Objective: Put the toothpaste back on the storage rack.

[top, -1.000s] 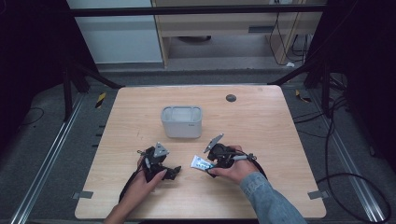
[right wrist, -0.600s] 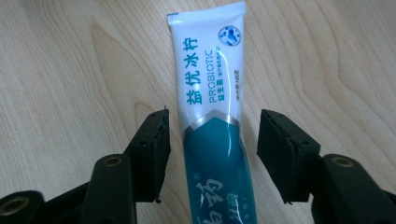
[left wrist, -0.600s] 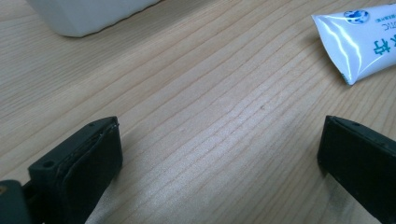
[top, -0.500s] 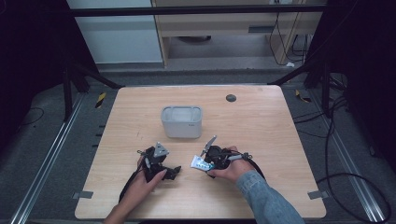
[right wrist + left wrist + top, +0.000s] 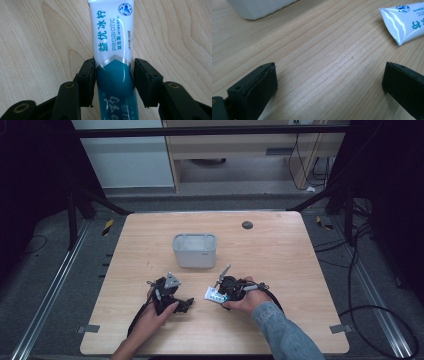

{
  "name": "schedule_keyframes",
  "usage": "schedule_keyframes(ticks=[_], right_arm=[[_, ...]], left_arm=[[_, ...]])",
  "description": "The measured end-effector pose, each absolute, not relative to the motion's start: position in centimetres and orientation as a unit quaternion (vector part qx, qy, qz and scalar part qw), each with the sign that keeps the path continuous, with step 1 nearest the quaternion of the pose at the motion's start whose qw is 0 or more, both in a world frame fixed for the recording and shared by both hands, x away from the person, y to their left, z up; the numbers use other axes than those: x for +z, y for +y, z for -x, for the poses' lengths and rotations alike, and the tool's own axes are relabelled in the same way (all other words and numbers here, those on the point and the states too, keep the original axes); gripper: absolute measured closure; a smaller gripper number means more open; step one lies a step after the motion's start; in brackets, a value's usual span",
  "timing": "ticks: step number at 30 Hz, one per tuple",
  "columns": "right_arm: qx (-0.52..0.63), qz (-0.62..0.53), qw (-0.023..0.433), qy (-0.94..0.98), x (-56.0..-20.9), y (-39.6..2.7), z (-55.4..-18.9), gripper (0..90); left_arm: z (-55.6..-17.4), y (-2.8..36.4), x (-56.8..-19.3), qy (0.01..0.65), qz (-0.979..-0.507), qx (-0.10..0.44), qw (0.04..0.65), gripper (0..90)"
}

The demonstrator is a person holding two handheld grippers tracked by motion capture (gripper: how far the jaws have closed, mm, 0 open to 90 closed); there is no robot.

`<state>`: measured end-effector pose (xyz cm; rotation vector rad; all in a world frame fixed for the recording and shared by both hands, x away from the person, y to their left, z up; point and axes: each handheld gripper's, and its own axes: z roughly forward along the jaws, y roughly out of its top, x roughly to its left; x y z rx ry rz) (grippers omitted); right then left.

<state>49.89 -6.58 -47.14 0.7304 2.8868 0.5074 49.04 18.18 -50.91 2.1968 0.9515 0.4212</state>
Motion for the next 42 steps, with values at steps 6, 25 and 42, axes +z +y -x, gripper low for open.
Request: schedule_keyframes(ticks=[6, 25, 42], right_arm=[[0.168, -0.236, 0.060, 0.955, -47.1, -6.6, -49.9, 55.9], [0.176, -0.244, 0.073, 0.951, -46.7, -6.8, -49.8, 73.6], [0.220, -0.306, 0.074, 0.923, -45.7, -9.7, -49.6, 78.7]], left_arm=[[-49.0, 18.2, -50.9, 0.367, -0.847, 0.162, 0.348, 0.0], [-49.0, 18.2, -50.9, 0.367, -0.847, 0.162, 0.348, 0.0], [-49.0, 18.2, -50.9, 0.367, -0.847, 0.162, 0.348, 0.0]])
